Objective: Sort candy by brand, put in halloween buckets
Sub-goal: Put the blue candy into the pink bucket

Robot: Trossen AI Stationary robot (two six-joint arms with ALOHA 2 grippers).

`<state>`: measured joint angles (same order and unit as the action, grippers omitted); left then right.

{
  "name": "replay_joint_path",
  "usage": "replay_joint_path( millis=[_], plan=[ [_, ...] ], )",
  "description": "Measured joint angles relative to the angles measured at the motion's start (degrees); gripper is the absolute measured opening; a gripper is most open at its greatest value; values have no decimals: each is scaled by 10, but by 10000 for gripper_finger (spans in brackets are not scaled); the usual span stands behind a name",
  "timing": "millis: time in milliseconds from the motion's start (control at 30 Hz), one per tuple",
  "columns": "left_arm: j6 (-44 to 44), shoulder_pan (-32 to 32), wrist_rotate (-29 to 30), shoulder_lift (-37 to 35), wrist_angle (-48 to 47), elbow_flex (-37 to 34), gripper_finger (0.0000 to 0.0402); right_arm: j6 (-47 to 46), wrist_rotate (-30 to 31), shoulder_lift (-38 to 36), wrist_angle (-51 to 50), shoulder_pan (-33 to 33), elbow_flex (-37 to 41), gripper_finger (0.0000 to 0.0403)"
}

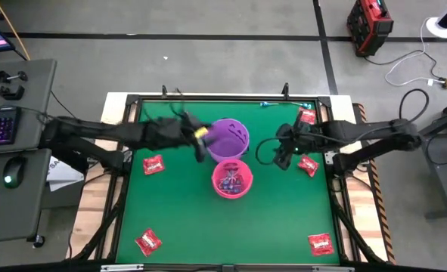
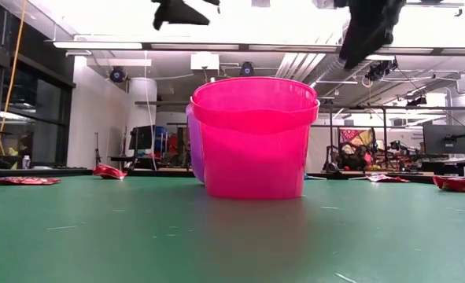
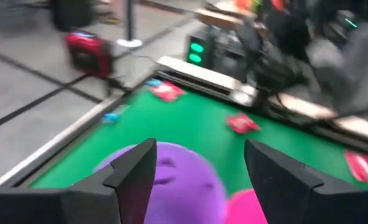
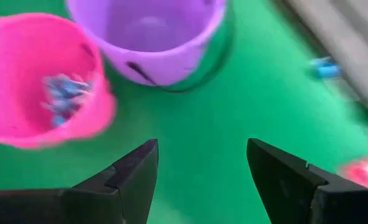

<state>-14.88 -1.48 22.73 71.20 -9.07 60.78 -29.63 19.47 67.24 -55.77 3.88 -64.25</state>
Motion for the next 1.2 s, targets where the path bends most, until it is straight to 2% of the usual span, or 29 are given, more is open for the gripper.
replay_joint_path(
  millis=[100,200,300,433,600,700,900,1067,1200],
  plan=[
    [-31,43,14,-56,-14,-21,233,-21,-54,-20,133,-57,96,238],
    [-70,109,-14,-86,-10,-50,233,-48,-77,-8,201,-141,119,236],
    [-90,189,-73,-88,-3,-70,233,-37,-86,35,208,-246,91,232],
    [-72,287,-171,-53,38,-79,233,-34,-97,123,213,-378,21,225],
    [-42,374,-259,-4,117,-79,232,-120,-166,261,208,-495,-65,214],
    [-63,412,-288,17,136,-79,233,-192,-204,337,208,-532,-112,205],
    [-75,470,-335,30,133,-79,232,-245,-241,459,173,-549,-205,182],
    [-75,503,-380,29,134,-79,232,-259,-245,522,80,-549,-264,154],
    [-75,516,-395,29,133,-79,232,-289,-238,539,76,-551,-279,140]
  ],
)
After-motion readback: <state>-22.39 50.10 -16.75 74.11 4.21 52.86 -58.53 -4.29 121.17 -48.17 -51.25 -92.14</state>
